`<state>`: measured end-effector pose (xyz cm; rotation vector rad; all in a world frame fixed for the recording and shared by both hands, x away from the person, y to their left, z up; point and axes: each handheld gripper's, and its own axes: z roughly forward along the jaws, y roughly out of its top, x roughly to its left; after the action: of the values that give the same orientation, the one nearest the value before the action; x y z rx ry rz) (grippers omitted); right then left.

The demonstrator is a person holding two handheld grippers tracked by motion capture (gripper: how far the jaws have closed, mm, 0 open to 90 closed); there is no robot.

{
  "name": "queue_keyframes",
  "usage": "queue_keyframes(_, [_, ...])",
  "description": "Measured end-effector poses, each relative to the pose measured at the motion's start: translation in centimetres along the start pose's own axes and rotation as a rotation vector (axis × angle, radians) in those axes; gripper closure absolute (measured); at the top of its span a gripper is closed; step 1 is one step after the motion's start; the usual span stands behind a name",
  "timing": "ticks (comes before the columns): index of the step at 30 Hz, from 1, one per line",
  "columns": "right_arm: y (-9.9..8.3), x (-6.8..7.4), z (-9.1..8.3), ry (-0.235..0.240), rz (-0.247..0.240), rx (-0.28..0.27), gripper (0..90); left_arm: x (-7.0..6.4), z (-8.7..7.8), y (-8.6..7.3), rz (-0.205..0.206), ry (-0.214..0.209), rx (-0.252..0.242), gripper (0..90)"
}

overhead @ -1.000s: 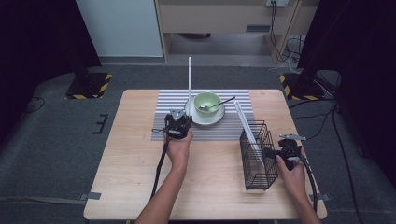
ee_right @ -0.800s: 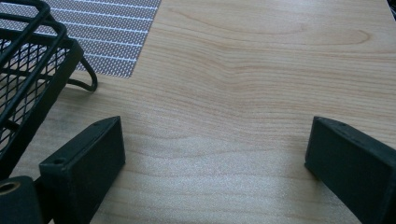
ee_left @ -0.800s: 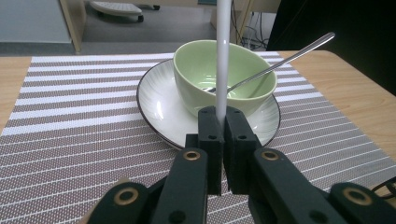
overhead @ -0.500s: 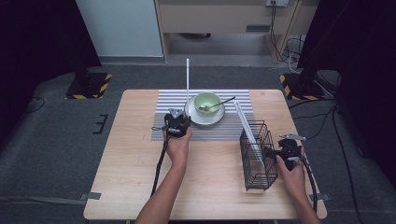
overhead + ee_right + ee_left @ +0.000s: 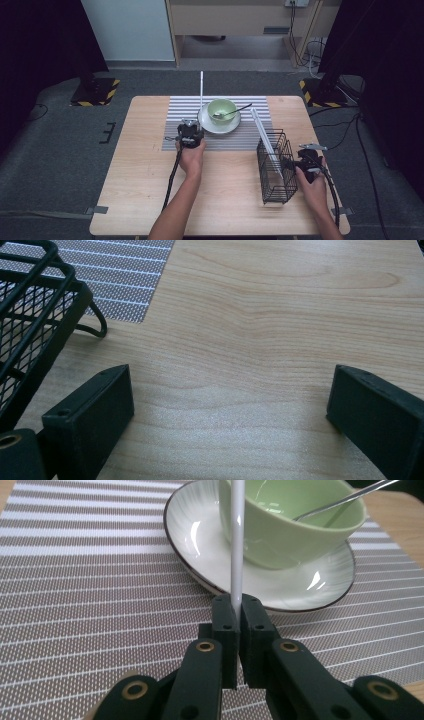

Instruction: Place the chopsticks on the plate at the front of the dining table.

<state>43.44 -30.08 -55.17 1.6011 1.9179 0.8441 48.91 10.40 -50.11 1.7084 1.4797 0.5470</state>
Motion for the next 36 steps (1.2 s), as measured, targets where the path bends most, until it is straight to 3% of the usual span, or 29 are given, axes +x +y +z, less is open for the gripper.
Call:
queue_keyframes(10, [0.0,0.0,0.0,0.003,-0.007,0.0,4.9,-0.8,0.7,0.0,0.014,0.047,0.057,86.4])
queue_keyframes(16, [0.0,0.0,0.0,0.003,-0.007,-0.001,4.9,-1.1,0.9,-0.1,0.014,0.045,0.058,86.3])
queue_keyframes(36, [0.0,0.0,0.0,0.003,-0.007,-0.001,4.9,-0.4,0.8,-0.9,-0.019,0.036,0.057,86.4])
